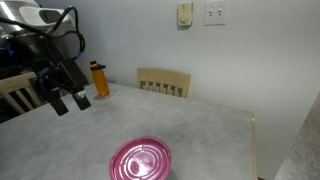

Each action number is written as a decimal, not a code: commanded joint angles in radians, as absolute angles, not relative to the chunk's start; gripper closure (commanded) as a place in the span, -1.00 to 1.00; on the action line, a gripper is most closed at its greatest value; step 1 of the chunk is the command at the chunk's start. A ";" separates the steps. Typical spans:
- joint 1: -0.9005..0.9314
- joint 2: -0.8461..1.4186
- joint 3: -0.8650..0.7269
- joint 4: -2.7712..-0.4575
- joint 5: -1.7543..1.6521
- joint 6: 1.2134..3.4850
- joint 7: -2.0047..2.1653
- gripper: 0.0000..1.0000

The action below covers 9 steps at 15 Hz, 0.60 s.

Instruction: Remove the pink object from the light blue bowl and put it on the table

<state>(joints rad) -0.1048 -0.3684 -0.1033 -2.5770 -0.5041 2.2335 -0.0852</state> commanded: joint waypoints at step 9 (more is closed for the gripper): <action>-0.167 -0.177 -0.297 -2.556 -0.577 2.444 -0.598 -1.00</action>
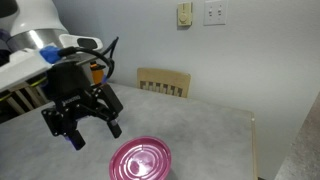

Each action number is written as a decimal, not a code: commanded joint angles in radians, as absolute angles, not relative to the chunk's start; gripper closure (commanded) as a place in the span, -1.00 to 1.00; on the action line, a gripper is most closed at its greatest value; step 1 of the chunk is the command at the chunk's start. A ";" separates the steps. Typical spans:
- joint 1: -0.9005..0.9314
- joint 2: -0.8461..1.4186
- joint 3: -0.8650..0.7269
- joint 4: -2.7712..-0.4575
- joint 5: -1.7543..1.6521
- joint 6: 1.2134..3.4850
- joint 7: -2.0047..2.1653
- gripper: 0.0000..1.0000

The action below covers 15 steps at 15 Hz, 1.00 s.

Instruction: Remove the pink object from the light blue bowl and put it on the table

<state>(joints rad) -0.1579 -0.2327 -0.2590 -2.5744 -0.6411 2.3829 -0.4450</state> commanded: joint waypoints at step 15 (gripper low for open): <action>-0.184 0.016 -0.268 -2.544 -0.267 2.576 -0.686 -1.00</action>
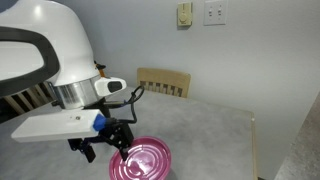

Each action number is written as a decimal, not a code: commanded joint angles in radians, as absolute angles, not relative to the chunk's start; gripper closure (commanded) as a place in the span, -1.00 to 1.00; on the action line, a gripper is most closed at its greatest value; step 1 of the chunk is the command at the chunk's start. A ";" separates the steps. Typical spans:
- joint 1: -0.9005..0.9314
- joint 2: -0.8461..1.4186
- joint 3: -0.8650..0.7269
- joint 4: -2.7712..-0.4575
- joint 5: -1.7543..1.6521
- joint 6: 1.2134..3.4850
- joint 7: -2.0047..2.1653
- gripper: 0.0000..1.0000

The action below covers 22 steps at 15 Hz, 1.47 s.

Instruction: Remove the pink object from the light blue bowl and put it on the table

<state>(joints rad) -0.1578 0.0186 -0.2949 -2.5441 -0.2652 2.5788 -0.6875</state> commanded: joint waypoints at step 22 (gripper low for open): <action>-0.223 0.269 -0.192 -2.345 -0.143 2.571 -0.670 -1.00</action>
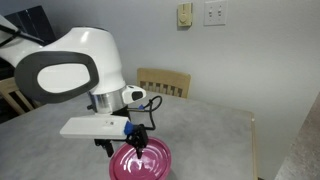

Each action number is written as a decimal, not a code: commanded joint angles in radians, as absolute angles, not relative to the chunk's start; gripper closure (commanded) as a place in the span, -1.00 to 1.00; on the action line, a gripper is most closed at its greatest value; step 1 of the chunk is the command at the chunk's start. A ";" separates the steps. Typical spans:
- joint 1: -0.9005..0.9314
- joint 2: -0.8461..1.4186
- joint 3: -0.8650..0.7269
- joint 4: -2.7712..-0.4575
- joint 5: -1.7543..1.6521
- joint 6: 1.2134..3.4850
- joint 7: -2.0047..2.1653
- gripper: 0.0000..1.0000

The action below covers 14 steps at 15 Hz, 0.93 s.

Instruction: Remove the pink object from the light blue bowl and put it on the table

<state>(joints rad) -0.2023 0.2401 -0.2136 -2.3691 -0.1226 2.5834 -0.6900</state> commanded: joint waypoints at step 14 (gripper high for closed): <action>-0.224 0.298 -0.186 -2.333 -0.174 2.572 -0.627 0.20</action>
